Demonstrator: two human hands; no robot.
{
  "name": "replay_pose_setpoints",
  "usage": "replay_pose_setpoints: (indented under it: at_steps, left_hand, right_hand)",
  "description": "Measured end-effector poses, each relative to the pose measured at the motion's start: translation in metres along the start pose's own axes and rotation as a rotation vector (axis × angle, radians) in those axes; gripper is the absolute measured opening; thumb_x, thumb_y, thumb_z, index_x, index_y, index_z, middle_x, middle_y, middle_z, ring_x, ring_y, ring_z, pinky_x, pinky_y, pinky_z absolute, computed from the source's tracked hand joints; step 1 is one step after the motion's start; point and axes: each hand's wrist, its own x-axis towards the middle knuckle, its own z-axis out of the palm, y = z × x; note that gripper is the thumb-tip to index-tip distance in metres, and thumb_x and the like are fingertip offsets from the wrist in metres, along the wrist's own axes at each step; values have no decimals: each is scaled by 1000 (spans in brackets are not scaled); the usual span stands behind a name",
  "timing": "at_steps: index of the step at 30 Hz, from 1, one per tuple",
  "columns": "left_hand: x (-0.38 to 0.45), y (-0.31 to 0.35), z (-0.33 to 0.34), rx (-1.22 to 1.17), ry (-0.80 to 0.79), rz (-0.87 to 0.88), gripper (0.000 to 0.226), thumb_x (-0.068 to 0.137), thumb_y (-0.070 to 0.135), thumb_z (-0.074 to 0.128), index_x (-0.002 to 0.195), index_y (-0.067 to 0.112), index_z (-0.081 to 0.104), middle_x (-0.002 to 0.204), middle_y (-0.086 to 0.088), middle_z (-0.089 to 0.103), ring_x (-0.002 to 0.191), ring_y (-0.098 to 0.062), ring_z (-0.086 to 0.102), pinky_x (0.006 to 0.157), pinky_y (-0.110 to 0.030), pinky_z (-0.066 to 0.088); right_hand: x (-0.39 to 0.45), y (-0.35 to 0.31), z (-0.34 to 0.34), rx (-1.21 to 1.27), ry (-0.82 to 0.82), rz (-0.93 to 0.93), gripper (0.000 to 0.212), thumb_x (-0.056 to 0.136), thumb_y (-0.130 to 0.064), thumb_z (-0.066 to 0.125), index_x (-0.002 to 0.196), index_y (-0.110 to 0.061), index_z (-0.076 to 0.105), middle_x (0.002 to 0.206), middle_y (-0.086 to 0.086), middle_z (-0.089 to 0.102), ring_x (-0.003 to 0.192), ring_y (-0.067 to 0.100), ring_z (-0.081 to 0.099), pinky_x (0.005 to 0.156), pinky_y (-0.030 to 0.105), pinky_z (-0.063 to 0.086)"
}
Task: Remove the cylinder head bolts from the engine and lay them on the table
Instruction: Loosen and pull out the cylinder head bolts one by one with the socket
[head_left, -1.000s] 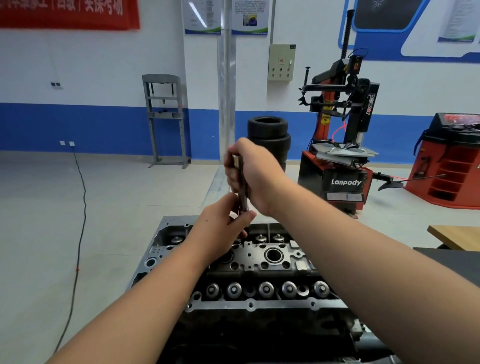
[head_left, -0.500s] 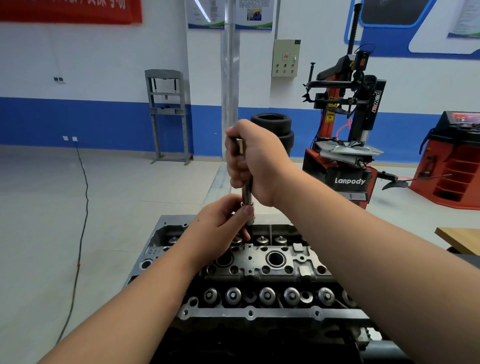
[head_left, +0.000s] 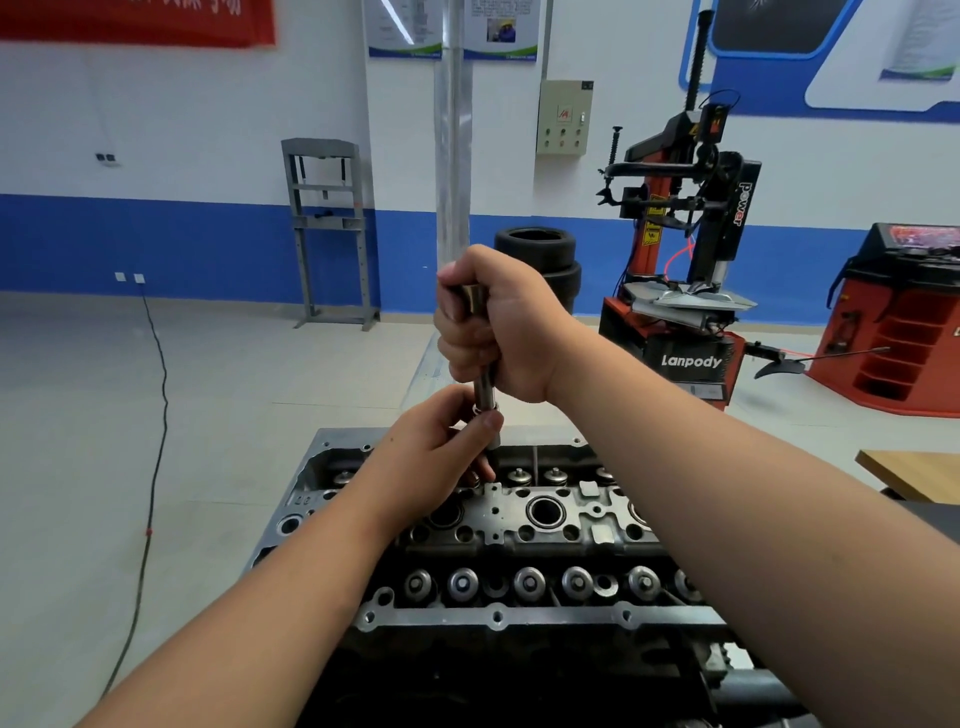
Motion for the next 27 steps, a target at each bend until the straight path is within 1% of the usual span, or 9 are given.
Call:
replay_pose_setpoints:
  at_steps: [4, 6, 9, 12, 16, 20, 22, 24, 27]
  left_hand:
    - [0, -1, 1, 37, -51, 6, 13, 109, 32, 51, 112, 39, 62, 106, 17, 75, 73, -13, 75, 69, -24, 56]
    - [1, 0, 1, 89, -27, 11, 13, 108, 35, 52, 110, 41, 63, 103, 18, 75, 73, -10, 74, 73, -31, 57]
    - [0, 1, -1, 149, -8, 35, 11, 106, 38, 54, 104, 40, 65, 87, 13, 75, 64, -1, 68, 57, -16, 48]
    - [2, 2, 1, 182, -24, 58, 9, 103, 44, 56, 100, 42, 64, 83, 11, 74, 69, -6, 70, 58, -17, 49]
    - [3, -2, 1, 114, -26, 33, 11, 104, 45, 56, 106, 38, 64, 92, 10, 73, 71, -11, 71, 62, -20, 51]
    - [1, -2, 0, 70, -122, -3, 28, 98, 58, 42, 106, 43, 64, 107, 4, 74, 72, -13, 70, 80, -39, 54]
    - [2, 0, 1, 72, -104, 10, 26, 99, 52, 46, 106, 36, 65, 101, 8, 74, 70, -13, 70, 76, -33, 53]
    - [5, 1, 1, 93, -56, 31, 20, 97, 47, 54, 104, 32, 64, 90, 12, 73, 69, -12, 70, 70, -28, 51]
    - [6, 0, 0, 114, -2, 36, 13, 98, 42, 66, 101, 30, 65, 88, 11, 74, 73, -8, 70, 70, -36, 57]
  right_hand:
    - [-3, 0, -6, 47, 7, 1, 28, 83, -27, 44, 57, -16, 45, 46, -3, 30, 43, 14, 23, 51, 29, 19]
    - [-5, -1, -5, 21, 132, -8, 25, 91, -27, 48, 68, -15, 50, 49, -2, 41, 44, 14, 34, 52, 29, 31]
    - [-11, 10, 9, -170, 414, -53, 28, 92, -38, 54, 76, -15, 56, 56, 0, 55, 53, 16, 51, 64, 36, 43]
    - [-14, 24, 20, -112, 584, -224, 32, 89, -38, 51, 62, -20, 51, 56, 0, 42, 55, 16, 37, 61, 40, 33]
    - [-9, 17, 18, 39, 459, -161, 43, 91, -29, 46, 48, -22, 45, 46, -4, 34, 43, 14, 25, 50, 33, 20]
    - [-10, 17, 3, 134, 182, -98, 43, 91, -48, 51, 58, -20, 49, 49, -4, 33, 43, 13, 24, 47, 27, 19]
    - [-15, 25, -2, 152, 226, -128, 39, 89, -54, 57, 77, -17, 55, 54, -4, 44, 45, 12, 32, 50, 29, 26]
    - [-22, 42, -3, -2, 345, -294, 28, 88, -41, 67, 92, -16, 54, 63, -3, 55, 52, 15, 49, 53, 34, 41]
    - [-28, 68, -7, -373, 534, -560, 14, 92, -33, 69, 88, -26, 57, 72, -4, 64, 67, 13, 64, 65, 34, 55]
